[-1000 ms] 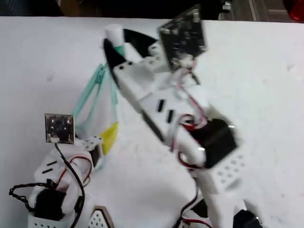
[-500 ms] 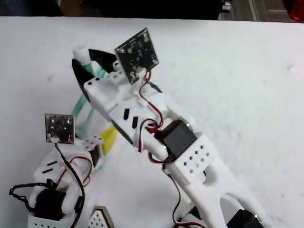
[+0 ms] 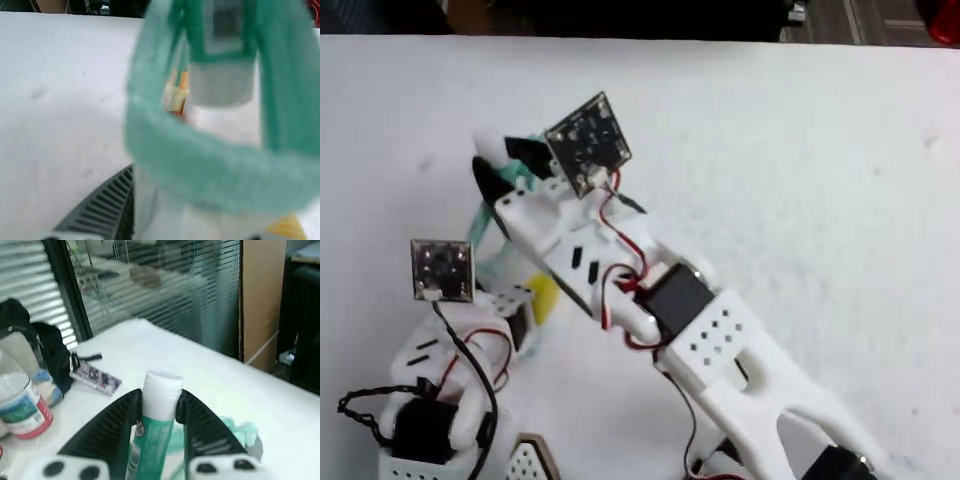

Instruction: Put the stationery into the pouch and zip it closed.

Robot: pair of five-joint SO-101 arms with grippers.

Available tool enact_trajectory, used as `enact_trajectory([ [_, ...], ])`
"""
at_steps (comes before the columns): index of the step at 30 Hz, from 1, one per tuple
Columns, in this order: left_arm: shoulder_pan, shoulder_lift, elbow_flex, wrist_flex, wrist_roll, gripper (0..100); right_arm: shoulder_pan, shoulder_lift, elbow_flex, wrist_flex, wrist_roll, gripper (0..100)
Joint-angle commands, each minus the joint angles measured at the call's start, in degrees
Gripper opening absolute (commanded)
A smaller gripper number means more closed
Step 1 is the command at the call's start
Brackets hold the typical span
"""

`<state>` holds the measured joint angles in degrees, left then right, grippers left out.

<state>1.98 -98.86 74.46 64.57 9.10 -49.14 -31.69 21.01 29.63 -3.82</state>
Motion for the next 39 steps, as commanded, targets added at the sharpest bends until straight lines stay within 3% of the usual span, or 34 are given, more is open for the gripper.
enact_trajectory([
  [1,-1.27,0.48,-3.16,-1.32,0.79,31,-0.66,-5.05,-0.18,4.62,-0.26,2.7],
  [7,-0.92,0.48,-3.16,-1.32,0.88,31,-0.66,-9.71,-0.44,9.10,-0.26,29.1],
  [15,-0.84,0.48,-3.08,-0.97,0.88,31,-0.57,-5.41,-11.43,13.41,-0.35,26.6],
  [21,-0.75,0.48,-1.58,-1.93,0.70,31,-0.57,8.13,-28.75,29.14,-1.67,26.8],
  [27,-0.75,0.48,-1.41,-2.29,0.70,31,-0.57,24.40,-51.96,50.77,-19.16,26.9],
  [30,-0.75,0.48,-1.41,-2.29,0.70,31,-0.84,30.46,-62.86,57.80,-21.10,26.9],
  [39,-0.75,0.48,-1.41,-2.20,0.70,31,-2.15,41.80,-73.05,60.18,-21.45,26.9],
])
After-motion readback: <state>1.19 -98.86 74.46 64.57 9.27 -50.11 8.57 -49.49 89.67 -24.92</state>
